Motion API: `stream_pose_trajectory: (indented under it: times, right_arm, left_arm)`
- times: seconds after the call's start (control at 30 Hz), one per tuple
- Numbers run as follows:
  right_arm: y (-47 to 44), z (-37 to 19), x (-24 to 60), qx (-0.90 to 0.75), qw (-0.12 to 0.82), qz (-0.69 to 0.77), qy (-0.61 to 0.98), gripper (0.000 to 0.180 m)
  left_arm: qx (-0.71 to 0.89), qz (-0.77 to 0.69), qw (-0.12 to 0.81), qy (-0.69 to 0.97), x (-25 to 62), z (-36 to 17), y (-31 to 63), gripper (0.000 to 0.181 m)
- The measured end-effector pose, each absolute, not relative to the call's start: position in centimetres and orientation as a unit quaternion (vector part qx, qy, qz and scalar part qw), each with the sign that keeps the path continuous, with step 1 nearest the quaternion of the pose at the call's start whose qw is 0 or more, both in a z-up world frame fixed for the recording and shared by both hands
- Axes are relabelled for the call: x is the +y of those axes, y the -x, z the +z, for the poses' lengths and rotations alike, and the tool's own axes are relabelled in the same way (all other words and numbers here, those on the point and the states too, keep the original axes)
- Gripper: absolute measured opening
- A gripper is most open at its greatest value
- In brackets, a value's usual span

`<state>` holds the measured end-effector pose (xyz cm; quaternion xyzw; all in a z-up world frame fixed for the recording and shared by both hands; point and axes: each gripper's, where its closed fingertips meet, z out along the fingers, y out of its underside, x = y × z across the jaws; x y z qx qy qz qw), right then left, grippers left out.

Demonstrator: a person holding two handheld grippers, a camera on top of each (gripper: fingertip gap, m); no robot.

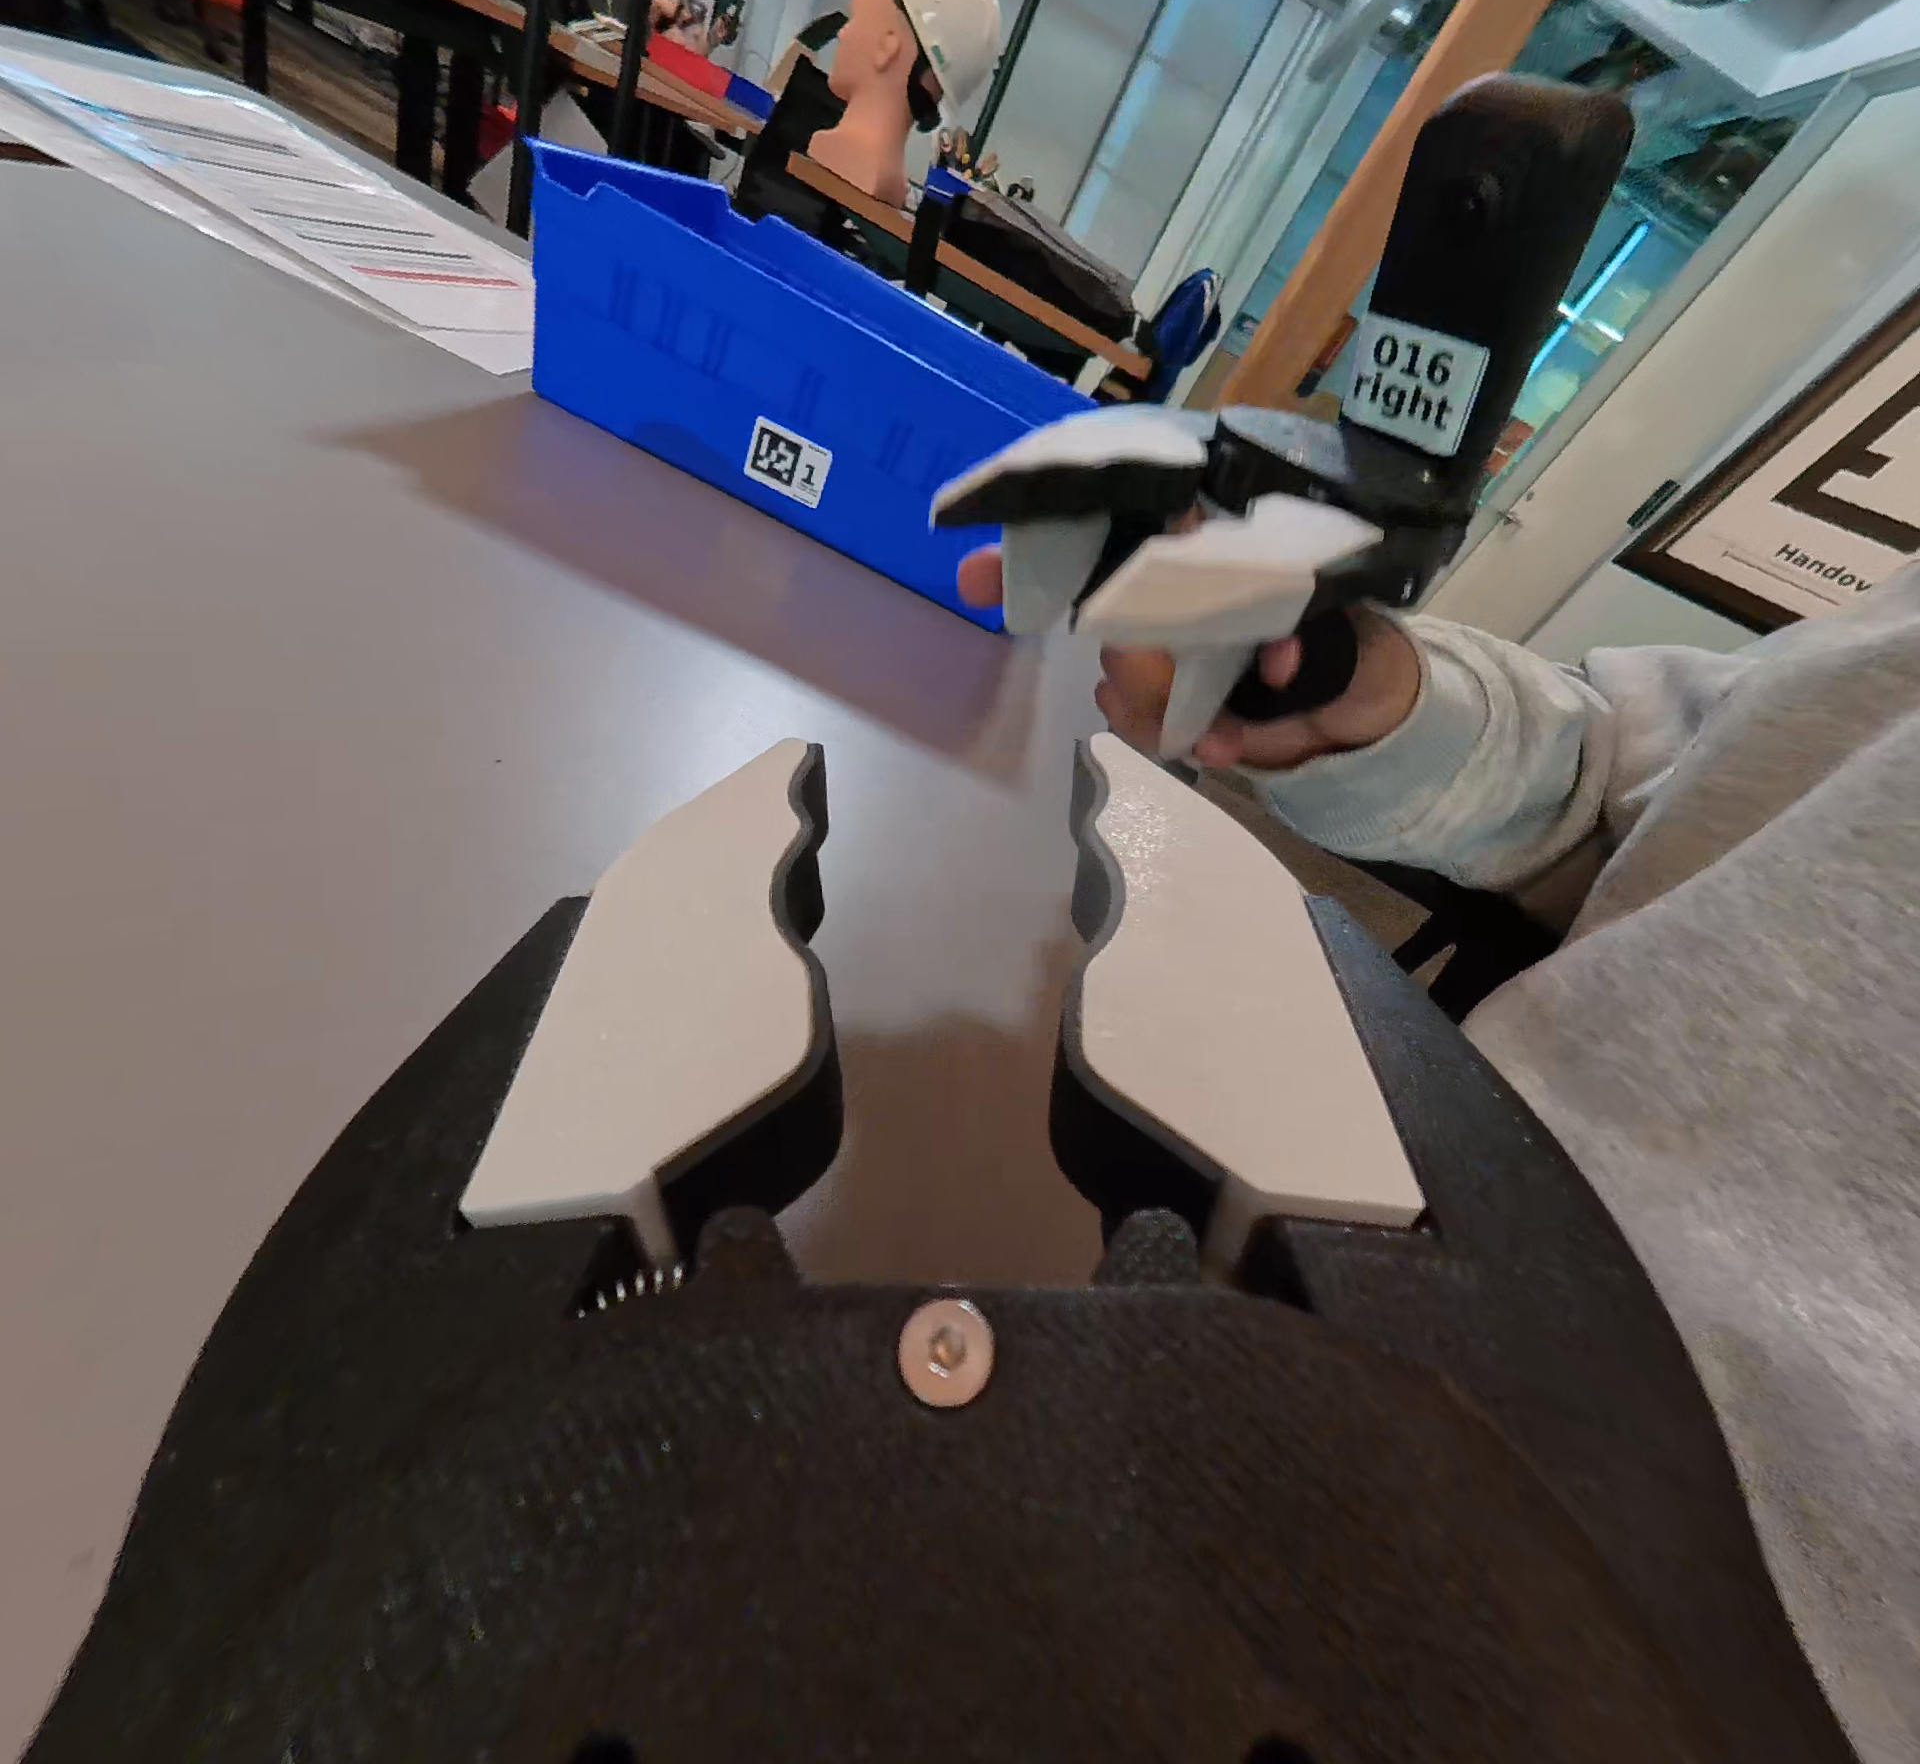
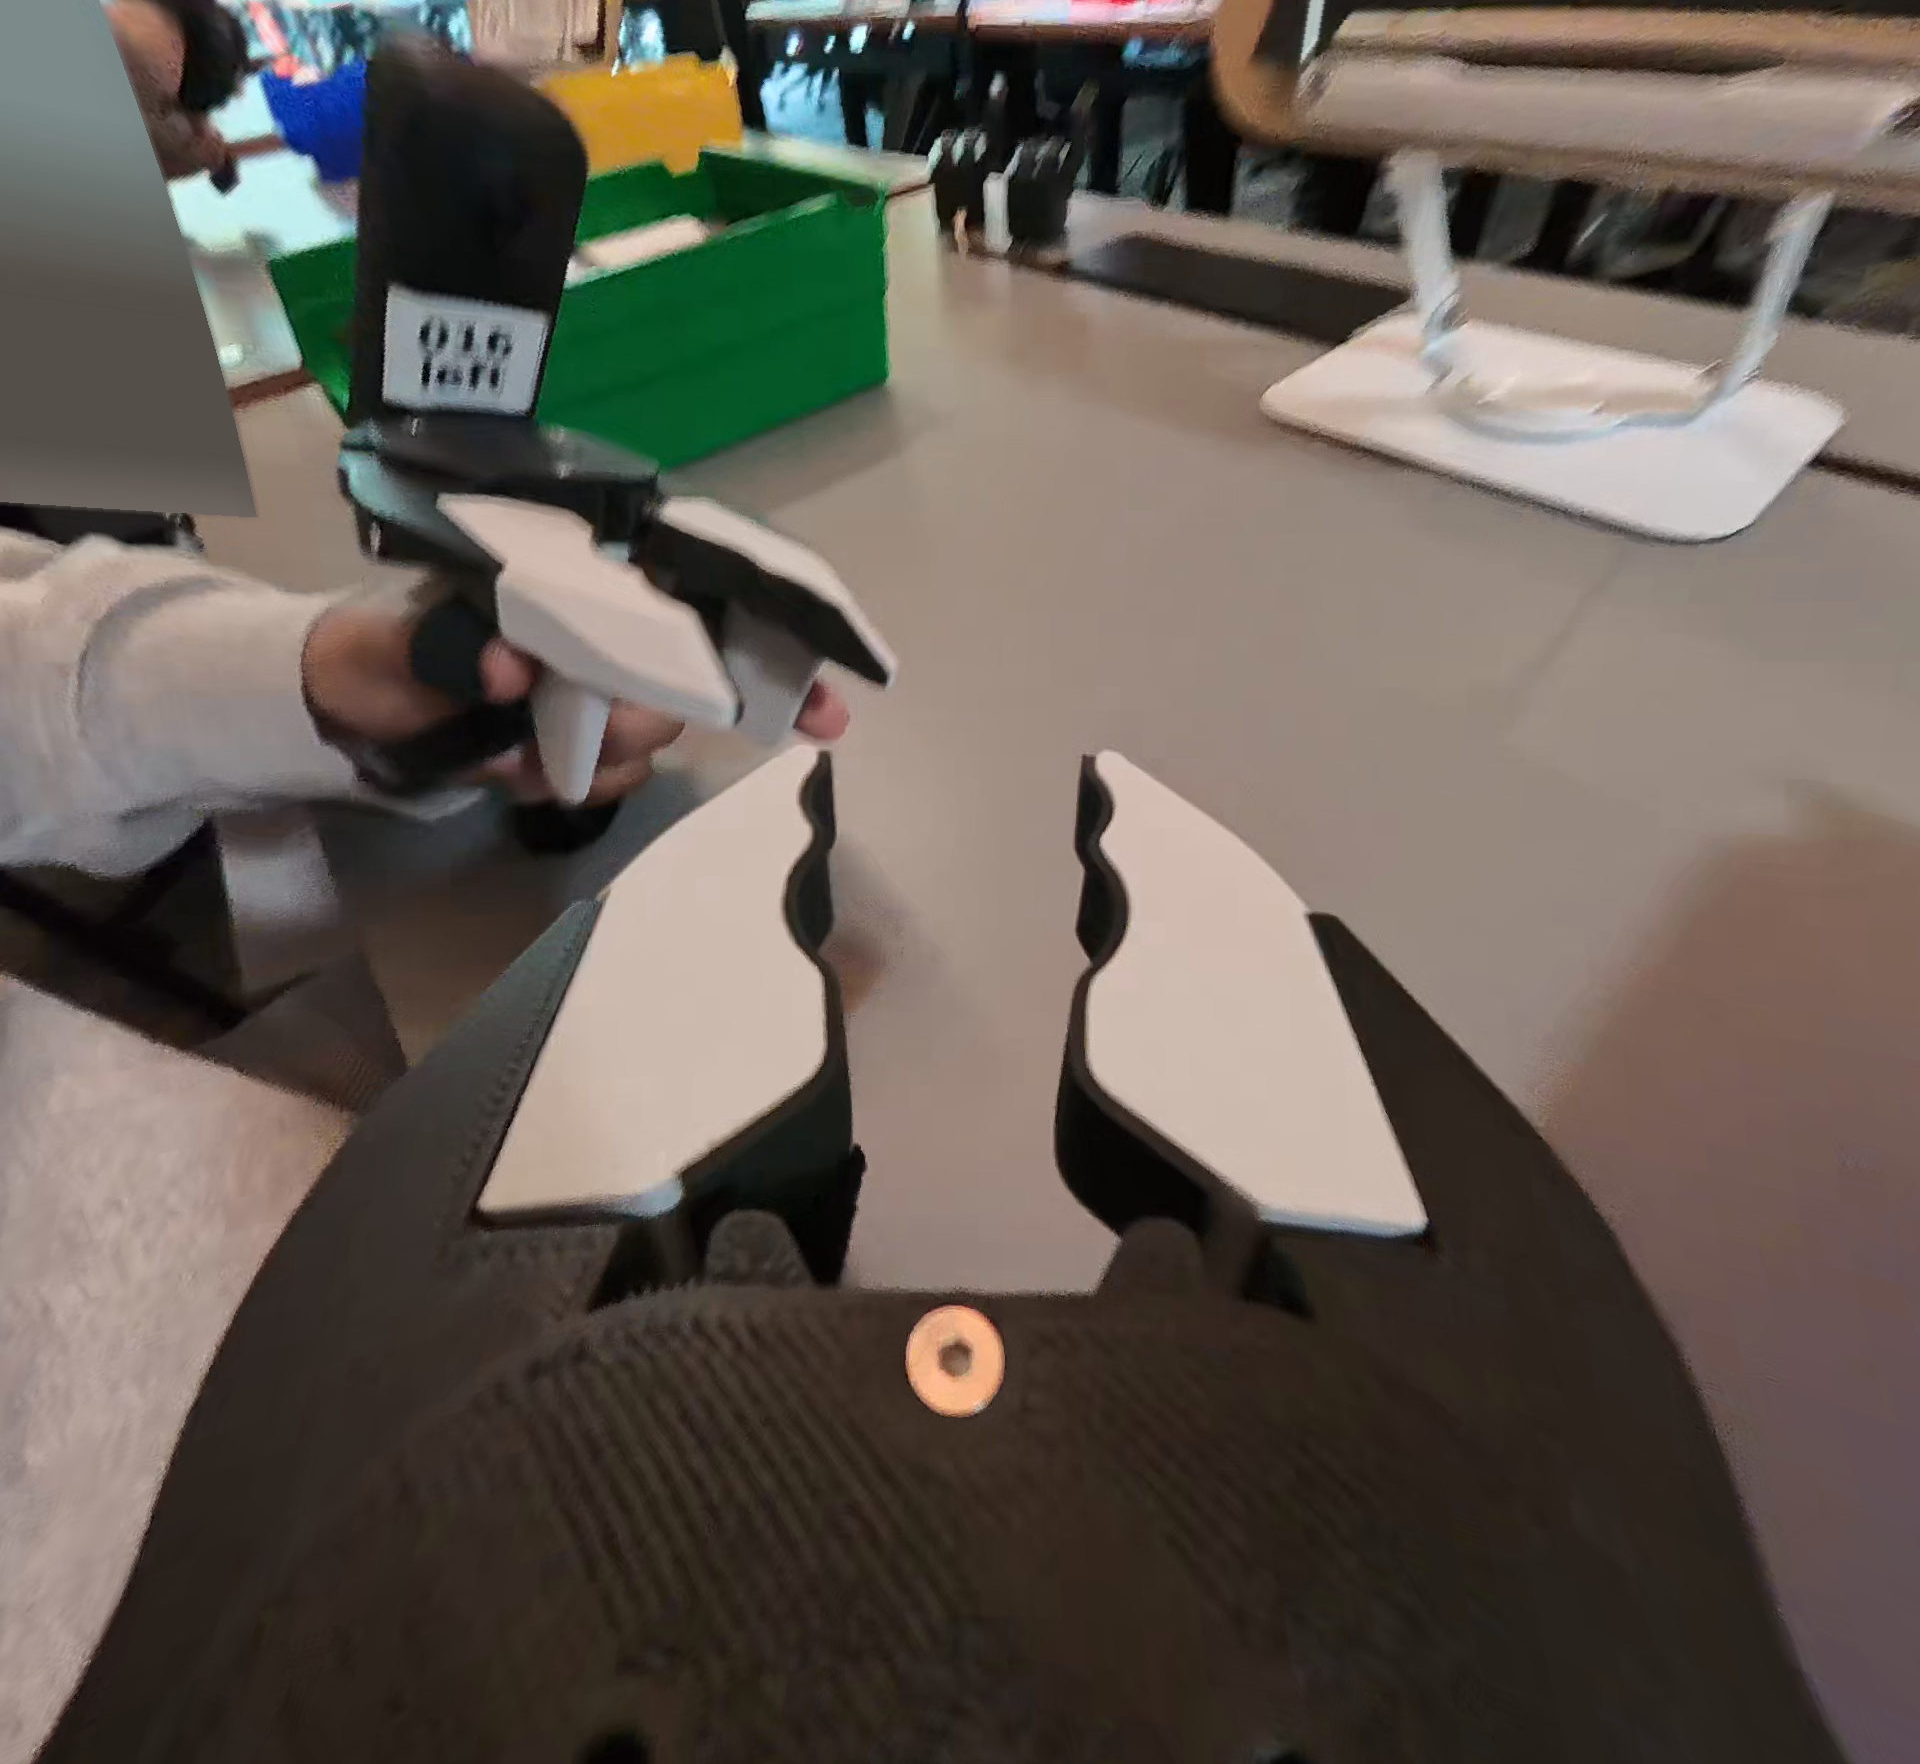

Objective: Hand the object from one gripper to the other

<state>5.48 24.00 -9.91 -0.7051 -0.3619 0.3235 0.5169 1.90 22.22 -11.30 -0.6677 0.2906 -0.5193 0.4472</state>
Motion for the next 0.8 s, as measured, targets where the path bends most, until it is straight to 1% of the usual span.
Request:
stream_pose_trajectory:
  times: [0.07,0.2,0.3,0.4,0.63,0.73,0.8]
  right_arm:
    - [-4.4,-11.6,23.2,-0.383,0.494,0.325,0.710,0.035]
    - [-3.7,-13.4,22.8,-0.425,0.485,0.308,0.700,0.011]
    - [-3.6,-14.0,22.7,-0.428,0.474,0.322,0.699,0.001]
    - [-3.6,-13.8,22.7,-0.426,0.475,0.331,0.695,0.000]
    - [-3.6,-14.1,22.4,-0.440,0.466,0.330,0.692,0.005]
    - [-3.6,-14.2,22.2,-0.447,0.463,0.327,0.692,0.006]
    - [-3.6,-14.3,22.2,-0.449,0.462,0.328,0.691,0.006]
  left_arm:
    - [0.283,-0.527,0.442,0.668,22.4,-11.3,-1.6,0.038]
    - [0.278,-0.529,0.442,0.669,22.7,-11.3,-1.0,0.015]
    - [0.278,-0.522,0.447,0.671,22.9,-11.3,-0.8,0.006]
    - [0.279,-0.514,0.454,0.672,23.0,-11.3,-0.6,0.000]
    - [0.275,-0.478,0.488,0.676,23.8,-10.6,0.2,0.000]
    - [0.251,-0.447,0.528,0.678,25.0,-8.6,1.9,0.005]
    - [0.219,-0.427,0.562,0.673,25.9,-5.8,4.2,0.004]
